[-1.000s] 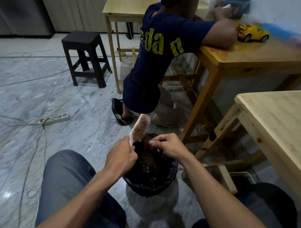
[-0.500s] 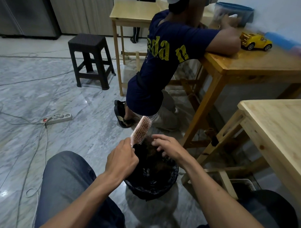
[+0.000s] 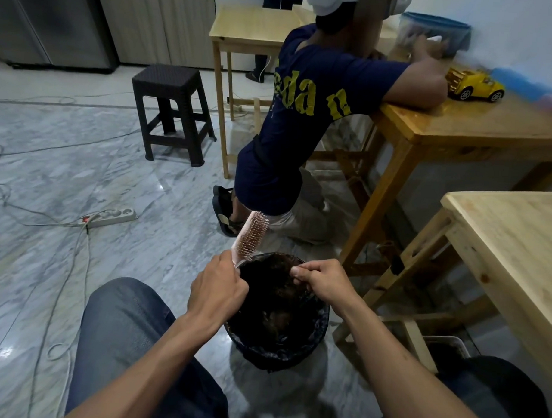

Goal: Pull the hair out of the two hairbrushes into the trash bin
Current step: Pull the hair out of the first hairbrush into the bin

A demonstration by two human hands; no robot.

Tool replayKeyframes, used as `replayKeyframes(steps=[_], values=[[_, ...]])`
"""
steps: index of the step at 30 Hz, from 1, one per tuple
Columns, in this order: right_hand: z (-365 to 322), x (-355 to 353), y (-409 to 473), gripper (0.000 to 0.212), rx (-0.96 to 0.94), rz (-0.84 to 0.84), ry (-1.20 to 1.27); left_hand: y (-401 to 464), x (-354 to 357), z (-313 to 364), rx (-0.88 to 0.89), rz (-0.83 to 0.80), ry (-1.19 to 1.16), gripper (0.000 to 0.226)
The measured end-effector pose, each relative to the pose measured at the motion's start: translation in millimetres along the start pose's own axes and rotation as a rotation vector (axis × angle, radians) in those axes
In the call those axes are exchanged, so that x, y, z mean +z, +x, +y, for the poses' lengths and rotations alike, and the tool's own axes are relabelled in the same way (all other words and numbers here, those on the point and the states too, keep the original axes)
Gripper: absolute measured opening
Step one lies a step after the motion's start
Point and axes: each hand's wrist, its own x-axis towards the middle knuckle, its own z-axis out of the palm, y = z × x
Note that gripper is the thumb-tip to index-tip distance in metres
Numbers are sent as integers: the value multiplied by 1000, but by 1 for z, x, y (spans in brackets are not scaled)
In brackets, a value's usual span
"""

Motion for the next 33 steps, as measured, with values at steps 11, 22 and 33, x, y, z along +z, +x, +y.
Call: replayKeyframes(steps=[11,22,33], values=[[-22,8,-2,77,-44,-214,9,-12,14,5,90,-17,54,10],[-8,2,-1,10,-112,87,141,-4,4,-12,17,-5,84,13],[-18,14,-4,68,-89,-182,20,-9,14,-4,97,1,98,12]])
